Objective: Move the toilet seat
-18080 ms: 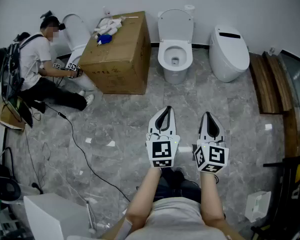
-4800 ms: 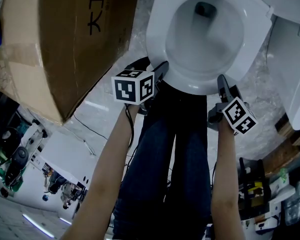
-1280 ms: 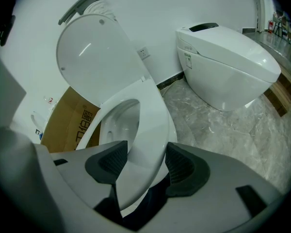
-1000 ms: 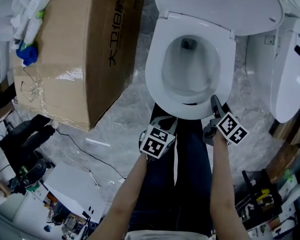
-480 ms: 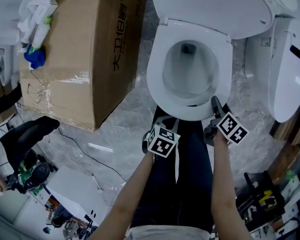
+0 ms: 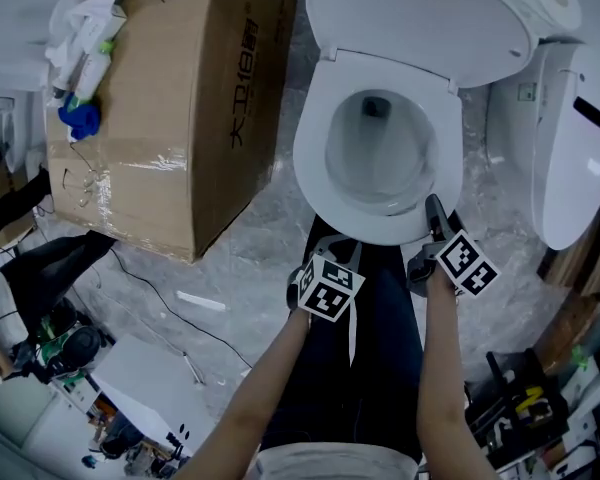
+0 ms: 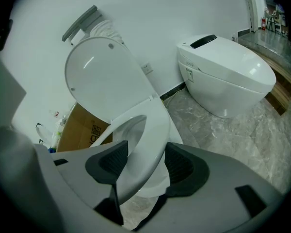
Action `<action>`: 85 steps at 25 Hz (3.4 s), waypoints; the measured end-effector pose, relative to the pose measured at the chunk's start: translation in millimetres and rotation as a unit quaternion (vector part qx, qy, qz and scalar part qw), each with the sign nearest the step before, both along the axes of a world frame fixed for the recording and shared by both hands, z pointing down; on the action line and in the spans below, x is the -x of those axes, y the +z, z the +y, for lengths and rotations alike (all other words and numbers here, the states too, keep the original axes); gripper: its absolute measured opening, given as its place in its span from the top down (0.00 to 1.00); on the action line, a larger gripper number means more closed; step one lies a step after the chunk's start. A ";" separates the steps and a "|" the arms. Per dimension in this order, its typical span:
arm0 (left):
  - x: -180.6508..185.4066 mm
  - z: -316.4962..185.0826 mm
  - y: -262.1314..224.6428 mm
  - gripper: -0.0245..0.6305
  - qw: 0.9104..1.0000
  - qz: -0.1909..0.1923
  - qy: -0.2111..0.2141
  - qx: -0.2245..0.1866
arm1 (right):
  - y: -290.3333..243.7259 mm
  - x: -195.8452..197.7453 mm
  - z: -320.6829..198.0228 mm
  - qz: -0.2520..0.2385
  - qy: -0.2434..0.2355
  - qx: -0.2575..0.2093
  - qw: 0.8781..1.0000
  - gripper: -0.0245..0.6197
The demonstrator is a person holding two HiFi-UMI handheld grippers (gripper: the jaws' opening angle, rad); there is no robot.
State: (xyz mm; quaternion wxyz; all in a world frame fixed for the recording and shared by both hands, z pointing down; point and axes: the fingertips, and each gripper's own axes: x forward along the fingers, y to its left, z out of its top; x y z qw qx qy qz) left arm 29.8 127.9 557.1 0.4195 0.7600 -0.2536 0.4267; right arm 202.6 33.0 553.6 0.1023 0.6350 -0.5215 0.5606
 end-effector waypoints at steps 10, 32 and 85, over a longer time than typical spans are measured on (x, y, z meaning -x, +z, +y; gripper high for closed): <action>-6.0 -25.2 -35.1 0.94 0.999 0.007 -0.017 -0.032 | -16.6 -2.0 -11.0 -0.010 0.008 0.010 1.000 0.58; -12.6 -78.7 -84.5 0.94 0.994 0.027 -0.074 -0.081 | -44.0 -6.9 -32.4 -0.026 0.009 0.003 1.000 0.58; -37.4 -229.6 -192.8 0.94 0.963 0.048 -0.113 -0.238 | -190.6 -13.2 -106.4 0.205 -0.070 -0.166 0.962 0.91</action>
